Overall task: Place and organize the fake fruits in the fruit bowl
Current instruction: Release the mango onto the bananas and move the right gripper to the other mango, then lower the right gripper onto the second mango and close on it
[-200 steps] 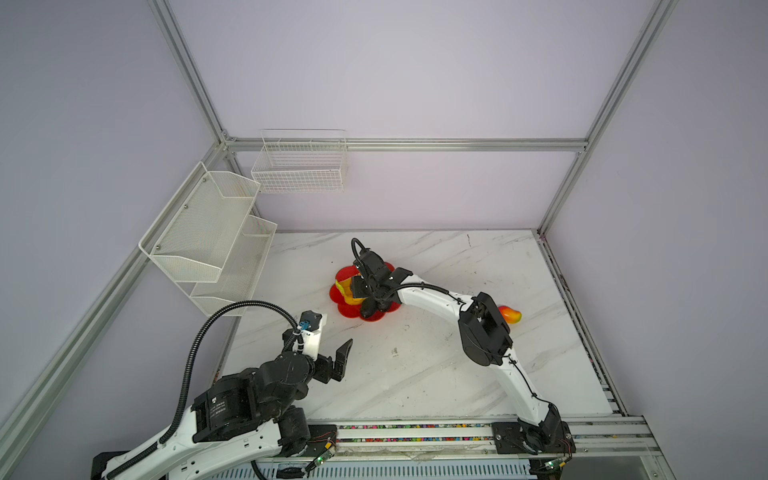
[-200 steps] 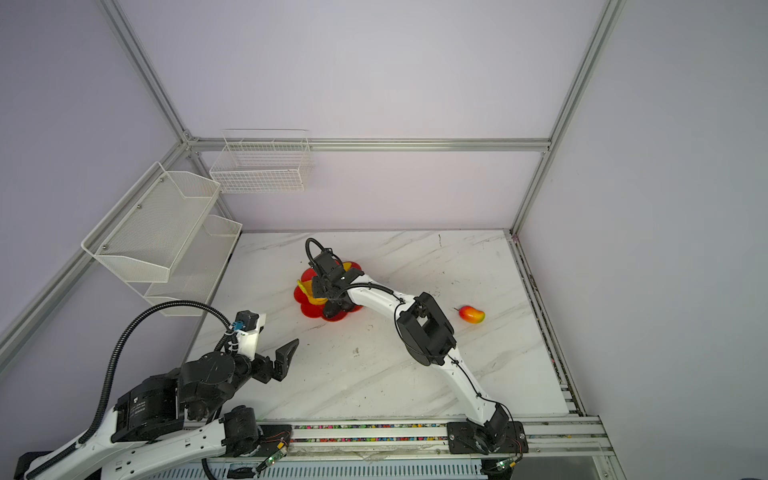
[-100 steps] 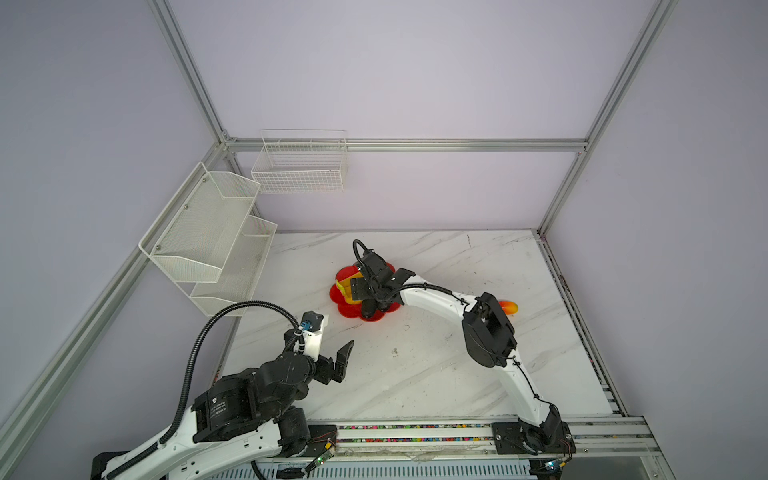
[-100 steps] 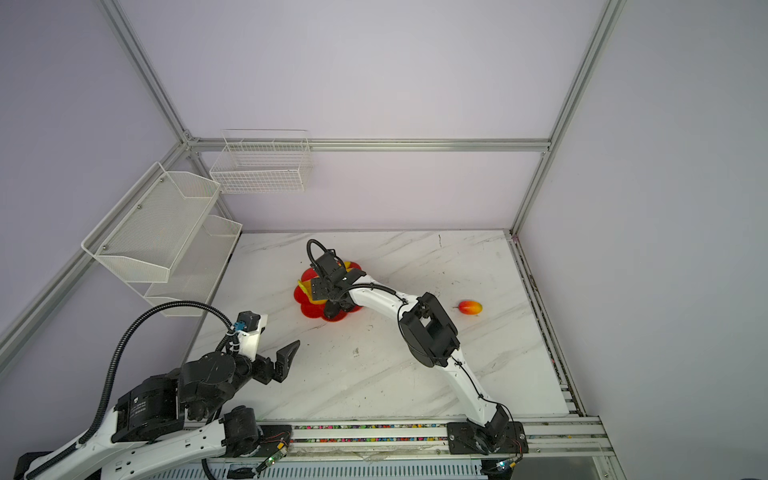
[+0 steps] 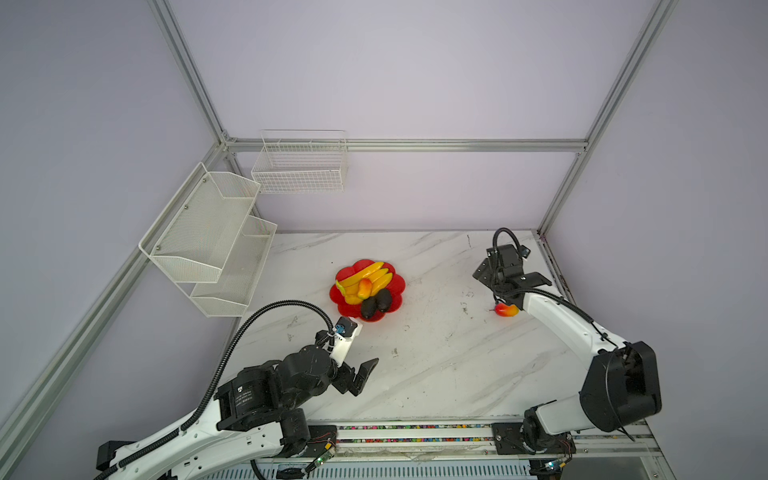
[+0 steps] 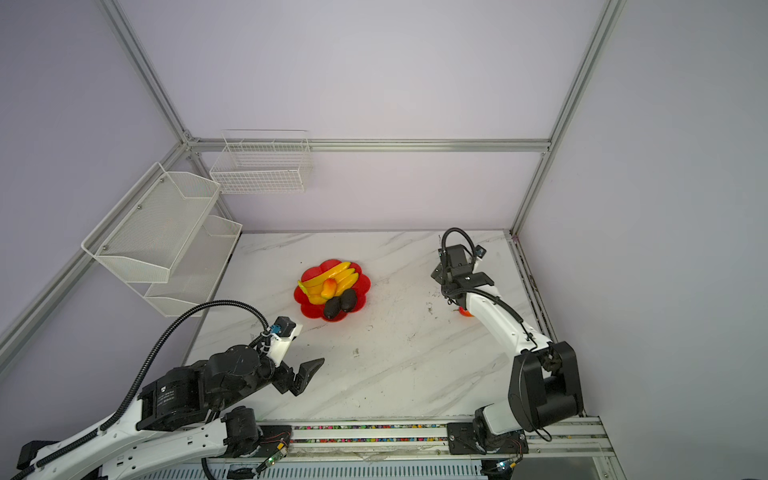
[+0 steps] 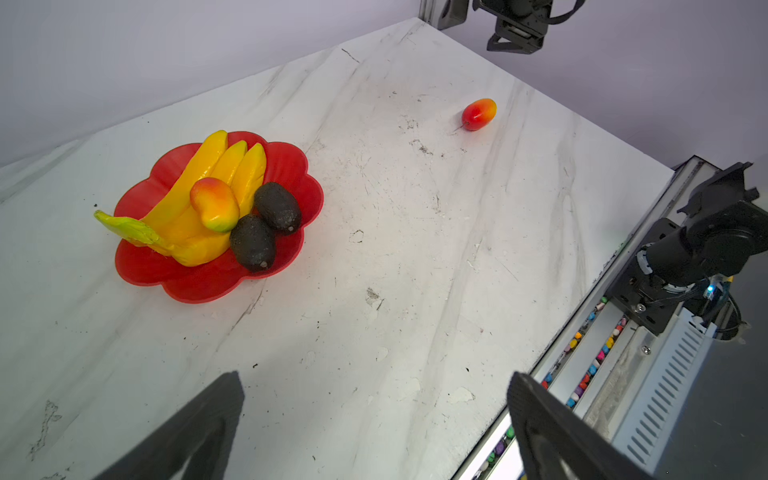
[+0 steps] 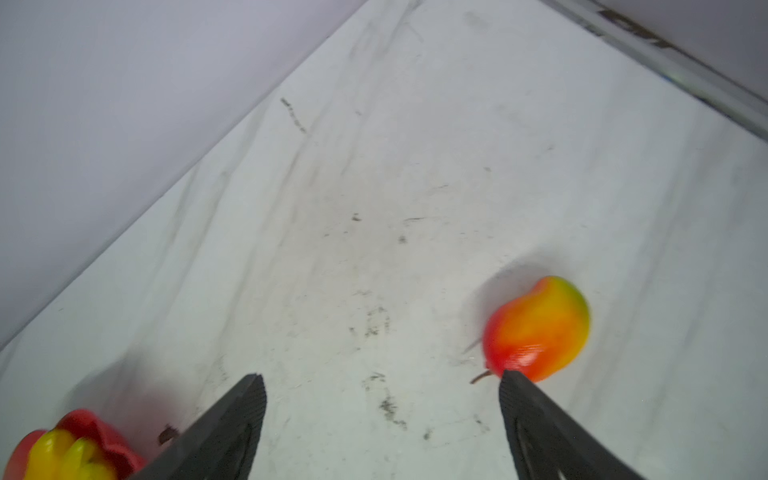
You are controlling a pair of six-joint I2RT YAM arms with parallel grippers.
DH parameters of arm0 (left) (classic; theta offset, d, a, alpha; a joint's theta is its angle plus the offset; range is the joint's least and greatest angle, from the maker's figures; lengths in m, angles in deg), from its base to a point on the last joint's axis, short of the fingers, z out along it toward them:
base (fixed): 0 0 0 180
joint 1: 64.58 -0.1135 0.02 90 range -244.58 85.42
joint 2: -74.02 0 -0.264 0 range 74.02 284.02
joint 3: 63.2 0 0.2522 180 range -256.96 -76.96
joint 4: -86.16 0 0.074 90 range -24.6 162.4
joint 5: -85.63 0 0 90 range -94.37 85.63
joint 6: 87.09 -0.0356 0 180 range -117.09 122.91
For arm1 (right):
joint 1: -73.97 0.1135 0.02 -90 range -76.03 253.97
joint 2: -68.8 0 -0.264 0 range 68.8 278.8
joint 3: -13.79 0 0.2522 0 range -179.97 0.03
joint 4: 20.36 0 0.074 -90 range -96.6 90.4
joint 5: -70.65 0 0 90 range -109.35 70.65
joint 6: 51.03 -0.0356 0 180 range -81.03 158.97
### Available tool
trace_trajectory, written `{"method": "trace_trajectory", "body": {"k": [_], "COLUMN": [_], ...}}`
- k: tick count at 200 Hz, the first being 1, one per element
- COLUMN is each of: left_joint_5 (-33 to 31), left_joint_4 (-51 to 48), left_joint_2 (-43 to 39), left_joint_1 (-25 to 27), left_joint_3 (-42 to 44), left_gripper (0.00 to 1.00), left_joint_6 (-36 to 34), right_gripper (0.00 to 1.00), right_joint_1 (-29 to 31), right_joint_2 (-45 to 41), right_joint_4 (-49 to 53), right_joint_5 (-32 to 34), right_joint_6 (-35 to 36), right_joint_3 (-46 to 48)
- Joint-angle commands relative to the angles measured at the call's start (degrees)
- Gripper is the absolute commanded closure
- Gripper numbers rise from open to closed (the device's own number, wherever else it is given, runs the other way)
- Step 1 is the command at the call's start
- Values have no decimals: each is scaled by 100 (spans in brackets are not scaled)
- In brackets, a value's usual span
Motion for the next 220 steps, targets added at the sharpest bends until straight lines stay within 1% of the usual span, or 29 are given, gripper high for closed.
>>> {"method": "trace_trajectory", "body": {"k": [1,7,30,45,61,77,97,116,143,168,196,220], "left_joint_5": [126,115,79,54,46,22,22,35,16,4,-4,-13], "left_joint_4": [239,236,226,220,221,211,203,211,194,194,186,181], "left_joint_2": [-128,-155,-229,-245,-254,-245,-241,-261,-289,-296,-281,-297], "left_joint_1": [-29,-27,-24,-21,-26,-21,-21,-24,-28,-21,-21,-21], "left_joint_3": [193,195,205,211,209,209,198,213,209,205,208,211], "left_gripper": [0,0,0,0,0,0,0,0,0,0,0,0], "left_joint_6": [-112,-105,-101,-91,-79,-75,-61,-64,-54,-47,-40,-31], "right_gripper": [8,8,9,9,9,9,9,9,9,9,10,10], "right_joint_1": [-32,-145,-669,-776,-798,-804,-801,-799,-802,-807,-816,-835], "right_joint_2": [-124,-93,55,262,318,110,-112,42,104,98,417,619], "right_joint_4": [523,603,504,518,498,388,36,342,283,275,396,464], "right_joint_5": [260,255,-95,-190,-380,-438,-700,-491,-599,-566,-800,-759], "right_joint_6": [-115,-82,135,190,87,-268,-618,-1096,-1482,-2036,-2510,-2737], "right_joint_3": [48,62,299,362,539,837,1075,895,816,818,664,535]}}
